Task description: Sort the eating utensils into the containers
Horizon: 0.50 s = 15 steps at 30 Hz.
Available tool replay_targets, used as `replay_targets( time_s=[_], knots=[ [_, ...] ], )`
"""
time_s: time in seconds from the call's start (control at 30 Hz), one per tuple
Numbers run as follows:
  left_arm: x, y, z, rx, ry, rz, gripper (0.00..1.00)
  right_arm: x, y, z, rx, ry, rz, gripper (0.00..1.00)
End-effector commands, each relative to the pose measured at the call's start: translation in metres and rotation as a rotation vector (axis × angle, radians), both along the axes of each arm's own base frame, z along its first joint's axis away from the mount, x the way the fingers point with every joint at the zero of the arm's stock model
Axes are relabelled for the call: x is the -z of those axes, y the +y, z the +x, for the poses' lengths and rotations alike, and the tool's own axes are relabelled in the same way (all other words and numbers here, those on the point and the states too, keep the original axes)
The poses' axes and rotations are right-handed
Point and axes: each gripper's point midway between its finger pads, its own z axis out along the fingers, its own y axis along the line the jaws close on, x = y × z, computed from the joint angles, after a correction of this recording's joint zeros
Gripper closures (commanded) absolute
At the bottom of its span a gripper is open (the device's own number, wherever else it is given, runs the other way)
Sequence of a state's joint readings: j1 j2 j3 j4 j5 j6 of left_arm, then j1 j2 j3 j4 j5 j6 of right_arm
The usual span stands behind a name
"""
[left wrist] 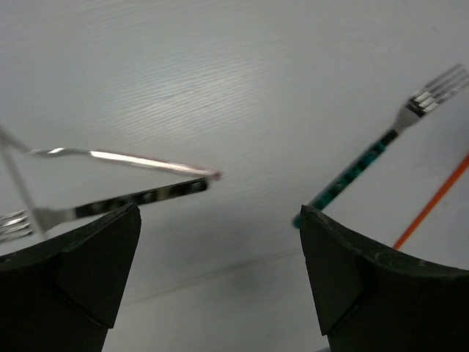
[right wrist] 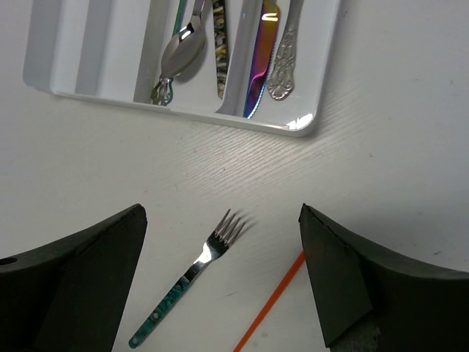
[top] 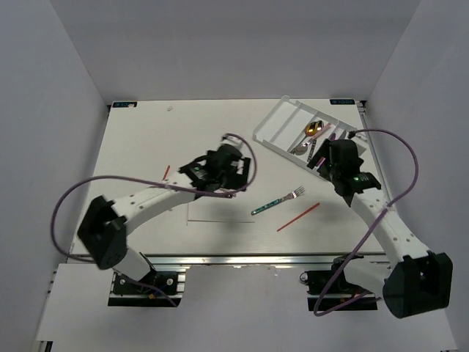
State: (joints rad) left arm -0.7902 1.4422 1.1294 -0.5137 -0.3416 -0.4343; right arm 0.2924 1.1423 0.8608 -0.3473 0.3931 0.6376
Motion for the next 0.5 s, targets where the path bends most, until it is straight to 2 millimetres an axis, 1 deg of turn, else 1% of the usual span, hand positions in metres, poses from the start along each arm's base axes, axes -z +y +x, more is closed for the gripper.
replay_targets(
  time_s=[0.0, 0.03, 0.07, 0.1, 0.13, 0.17, 0.2, 0.23, 0.27, 0.3, 0.33, 0.37, 0.47],
  knots=[
    [0.007, -0.076, -0.009, 0.211, 0.001, -0.002, 0.02, -0.019, -0.006, -0.013, -0.046, -0.041, 0.025, 0.11],
    [0.037, -0.105, -0.021, 0.32, 0.071, 0.033, 0.02, -0.033, -0.011, -0.017, -0.041, -0.084, 0.023, 0.11],
    [0.043, -0.118, -0.021, 0.369, 0.072, 0.06, 0.02, -0.039, -0.013, -0.019, -0.041, -0.101, 0.02, 0.11],
    [0.034, -0.136, -0.015, 0.428, 0.026, 0.087, 0.02, -0.045, -0.015, -0.022, -0.046, -0.113, 0.014, 0.11],
    [0.041, -0.149, -0.019, 0.467, 0.017, 0.121, 0.02, -0.054, -0.015, -0.026, -0.056, -0.14, 0.021, 0.11],
    [0.064, -0.156, -0.015, 0.476, 0.033, 0.178, 0.02, -0.058, -0.014, -0.029, -0.072, -0.147, 0.024, 0.11],
    [0.058, -0.167, -0.008, 0.489, 0.011, 0.178, 0.05, -0.062, -0.01, -0.031, -0.101, -0.153, 0.032, 0.11],
    [0.063, -0.171, -0.005, 0.493, 0.017, 0.188, 0.07, -0.068, -0.003, -0.035, -0.146, -0.173, 0.053, 0.11],
    [0.08, -0.174, -0.003, 0.498, 0.038, 0.217, 0.09, -0.071, -0.001, -0.037, -0.162, -0.18, 0.056, 0.11],
    [0.081, -0.178, -0.001, 0.508, 0.035, 0.222, 0.11, -0.071, 0.001, -0.04, -0.178, -0.178, 0.055, 0.11],
    [0.085, -0.179, -0.001, 0.518, 0.042, 0.226, 0.17, -0.075, 0.002, -0.044, -0.193, -0.193, 0.057, 0.11],
    [0.095, -0.18, -0.003, 0.533, 0.061, 0.236, 0.19, -0.077, 0.001, -0.045, -0.195, -0.203, 0.05, 0.11],
    [0.105, -0.182, -0.006, 0.565, 0.079, 0.246, 0.27, -0.08, -0.005, -0.047, -0.193, -0.214, 0.016, 0.11]
  ],
)
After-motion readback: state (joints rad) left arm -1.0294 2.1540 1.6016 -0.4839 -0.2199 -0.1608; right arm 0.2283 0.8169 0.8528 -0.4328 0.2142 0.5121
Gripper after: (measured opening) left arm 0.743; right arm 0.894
